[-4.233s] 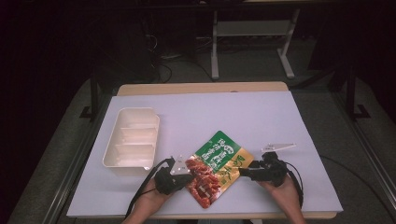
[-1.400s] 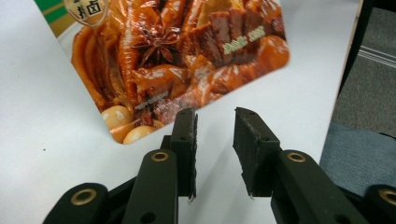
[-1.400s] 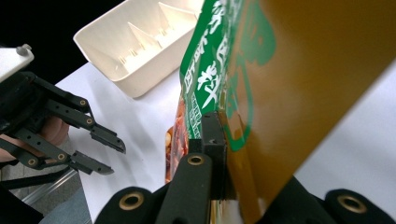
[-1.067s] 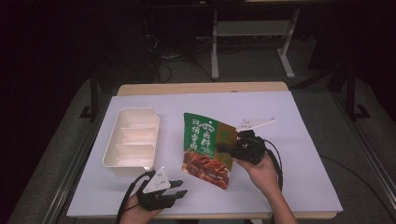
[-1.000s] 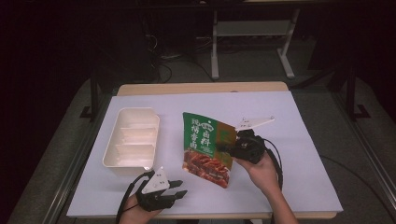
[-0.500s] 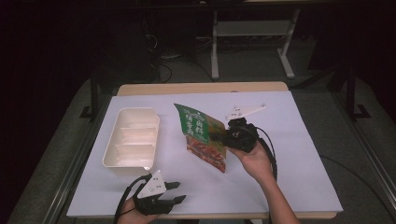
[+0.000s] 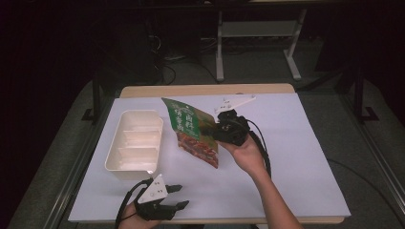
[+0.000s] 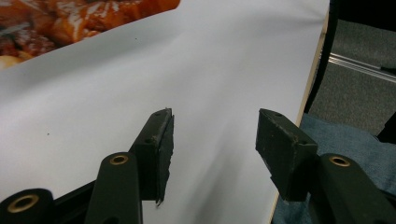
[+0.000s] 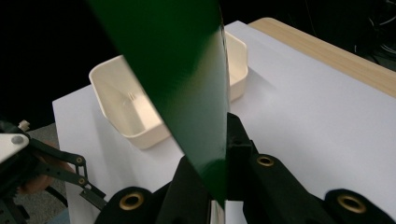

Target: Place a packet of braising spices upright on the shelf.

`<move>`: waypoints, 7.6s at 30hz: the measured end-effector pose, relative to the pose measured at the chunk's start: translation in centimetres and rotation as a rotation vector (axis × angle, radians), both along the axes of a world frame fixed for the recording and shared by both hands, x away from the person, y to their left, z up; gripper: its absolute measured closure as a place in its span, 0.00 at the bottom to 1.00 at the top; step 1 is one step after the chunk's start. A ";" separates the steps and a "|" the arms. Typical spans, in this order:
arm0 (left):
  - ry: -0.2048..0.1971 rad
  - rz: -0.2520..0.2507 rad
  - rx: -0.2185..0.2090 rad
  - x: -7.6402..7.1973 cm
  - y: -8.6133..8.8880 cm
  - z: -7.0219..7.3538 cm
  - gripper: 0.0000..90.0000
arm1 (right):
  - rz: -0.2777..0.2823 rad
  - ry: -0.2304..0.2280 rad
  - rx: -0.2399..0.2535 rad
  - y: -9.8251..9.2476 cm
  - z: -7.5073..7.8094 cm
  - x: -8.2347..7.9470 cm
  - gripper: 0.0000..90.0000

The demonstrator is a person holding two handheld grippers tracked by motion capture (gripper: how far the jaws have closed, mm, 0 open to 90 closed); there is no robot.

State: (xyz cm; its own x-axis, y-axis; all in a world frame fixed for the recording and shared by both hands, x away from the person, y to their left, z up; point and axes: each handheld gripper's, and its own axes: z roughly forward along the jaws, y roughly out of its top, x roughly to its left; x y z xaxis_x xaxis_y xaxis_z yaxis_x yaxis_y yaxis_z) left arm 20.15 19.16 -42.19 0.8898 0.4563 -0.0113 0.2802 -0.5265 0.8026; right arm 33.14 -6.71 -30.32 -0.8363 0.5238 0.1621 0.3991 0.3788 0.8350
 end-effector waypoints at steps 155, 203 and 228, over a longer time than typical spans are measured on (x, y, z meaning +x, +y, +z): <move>-0.056 -0.047 0.007 -2.4 0.7 -0.2 0.40 | 0.150 0.061 0.138 17.6 -3.8 2.6 0.99; -0.049 -0.036 0.010 -2.2 0.8 -0.2 0.37 | 0.147 0.032 0.130 15.6 -2.8 2.8 0.80; -0.050 -0.020 0.000 -1.9 1.0 -0.2 0.36 | 0.164 0.035 0.109 12.1 -2.3 1.9 0.63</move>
State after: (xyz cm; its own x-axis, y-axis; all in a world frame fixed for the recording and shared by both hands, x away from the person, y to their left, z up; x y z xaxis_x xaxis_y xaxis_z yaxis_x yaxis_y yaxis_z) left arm 18.26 20.12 -42.41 0.8983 0.4381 0.0335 0.2289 -0.5317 0.8154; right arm 35.05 5.36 -32.61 -0.9018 0.3588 0.2409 0.3689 0.3488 0.8615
